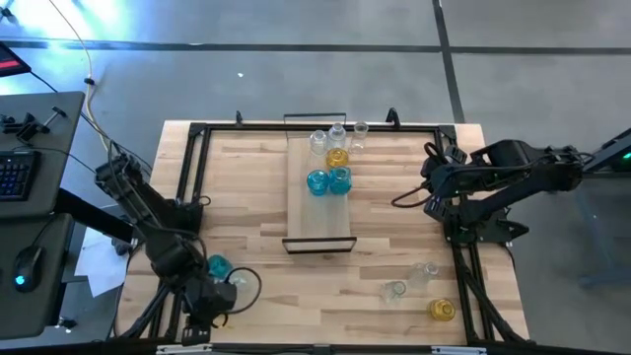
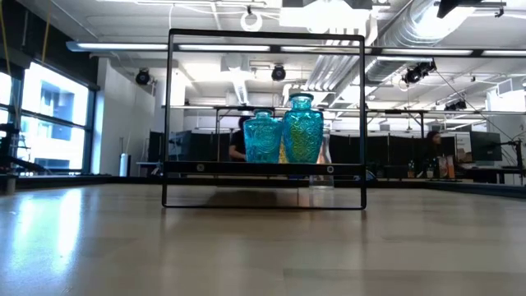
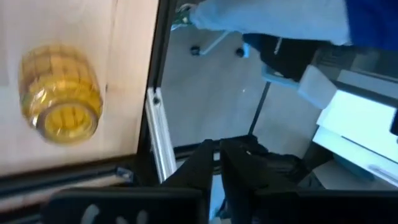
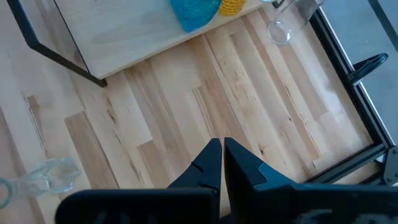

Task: Sort vases onto shelf
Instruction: Put the bottom left yellow flower vase on the shelf aligned with the other yellow flower vase

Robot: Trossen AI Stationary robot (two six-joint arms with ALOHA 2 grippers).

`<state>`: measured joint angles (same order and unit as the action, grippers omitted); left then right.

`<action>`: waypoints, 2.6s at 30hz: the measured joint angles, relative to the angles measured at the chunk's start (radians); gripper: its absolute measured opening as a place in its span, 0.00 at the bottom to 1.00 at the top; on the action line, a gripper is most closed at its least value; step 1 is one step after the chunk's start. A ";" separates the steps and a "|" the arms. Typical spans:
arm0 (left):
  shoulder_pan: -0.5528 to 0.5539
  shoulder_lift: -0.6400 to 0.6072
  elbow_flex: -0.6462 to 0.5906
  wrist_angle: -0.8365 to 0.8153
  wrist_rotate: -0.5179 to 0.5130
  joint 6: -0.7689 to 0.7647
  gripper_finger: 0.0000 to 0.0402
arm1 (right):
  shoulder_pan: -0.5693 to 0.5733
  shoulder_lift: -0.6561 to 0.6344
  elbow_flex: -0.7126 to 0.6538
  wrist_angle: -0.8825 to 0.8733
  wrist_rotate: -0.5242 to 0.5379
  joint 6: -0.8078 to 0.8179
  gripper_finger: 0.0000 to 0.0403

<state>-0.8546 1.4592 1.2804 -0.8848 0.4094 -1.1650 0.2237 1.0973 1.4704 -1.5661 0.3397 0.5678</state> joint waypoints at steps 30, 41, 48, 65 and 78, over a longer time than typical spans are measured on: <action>-0.031 0.072 0.000 -0.194 -0.055 -0.081 0.66 | 0.000 0.001 0.000 0.025 0.005 -0.005 0.00; -0.037 0.089 0.000 -0.230 -0.183 -0.079 0.71 | 0.000 0.001 0.000 0.025 0.000 0.016 0.00; -0.051 0.115 -0.031 -0.220 -0.189 -0.073 0.72 | 0.000 0.001 0.000 0.026 -0.001 0.019 0.00; -0.048 0.119 -0.074 -0.208 -0.241 -0.105 0.72 | 0.000 0.001 0.000 0.026 -0.007 0.035 0.00; -0.052 0.179 -0.074 -0.192 -0.233 -0.103 0.71 | 0.000 0.001 0.000 0.026 -0.011 0.035 0.00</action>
<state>-0.9070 1.6379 1.2068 -1.0771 0.1761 -1.2683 0.2234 1.0981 1.4704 -1.5406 0.3286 0.6025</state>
